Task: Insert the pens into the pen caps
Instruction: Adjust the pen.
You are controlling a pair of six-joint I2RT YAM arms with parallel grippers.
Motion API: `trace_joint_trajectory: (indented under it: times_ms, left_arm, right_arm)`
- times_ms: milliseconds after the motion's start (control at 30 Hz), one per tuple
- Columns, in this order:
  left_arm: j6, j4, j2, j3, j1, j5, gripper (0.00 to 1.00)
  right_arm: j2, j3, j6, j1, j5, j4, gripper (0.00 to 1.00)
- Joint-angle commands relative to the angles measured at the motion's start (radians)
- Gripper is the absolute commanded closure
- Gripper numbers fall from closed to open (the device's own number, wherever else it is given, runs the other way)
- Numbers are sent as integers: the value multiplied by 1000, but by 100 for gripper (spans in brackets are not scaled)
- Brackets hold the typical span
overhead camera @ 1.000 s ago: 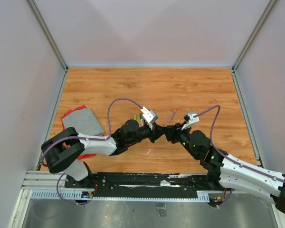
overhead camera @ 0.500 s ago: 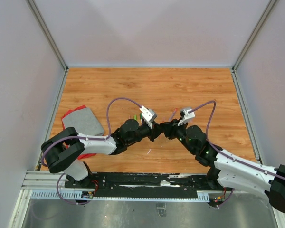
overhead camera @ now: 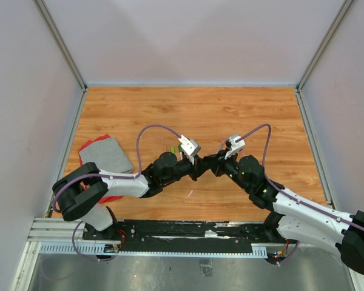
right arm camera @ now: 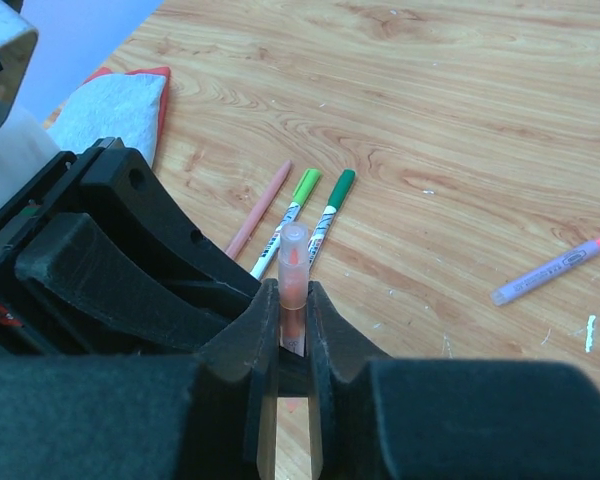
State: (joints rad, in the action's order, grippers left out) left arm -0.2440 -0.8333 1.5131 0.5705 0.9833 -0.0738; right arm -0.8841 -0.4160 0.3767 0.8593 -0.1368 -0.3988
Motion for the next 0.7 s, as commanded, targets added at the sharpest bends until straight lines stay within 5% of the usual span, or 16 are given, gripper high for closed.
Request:
trace_joint_trajectory:
  times_ms: [0,333,667]
  left_arm:
    - [14,-65,-40,-1,9,-23,96]
    - [-4,-76,-69,-19,9,5,64]
    - [1,-79,-120,-54,9,116,53]
  right_arm:
    - [32,-24,-59,-14,39,15,99]
    - [139,15,-124,-25,-29,-13,100]
    - [272,37,-357,-25,-58,30,100]
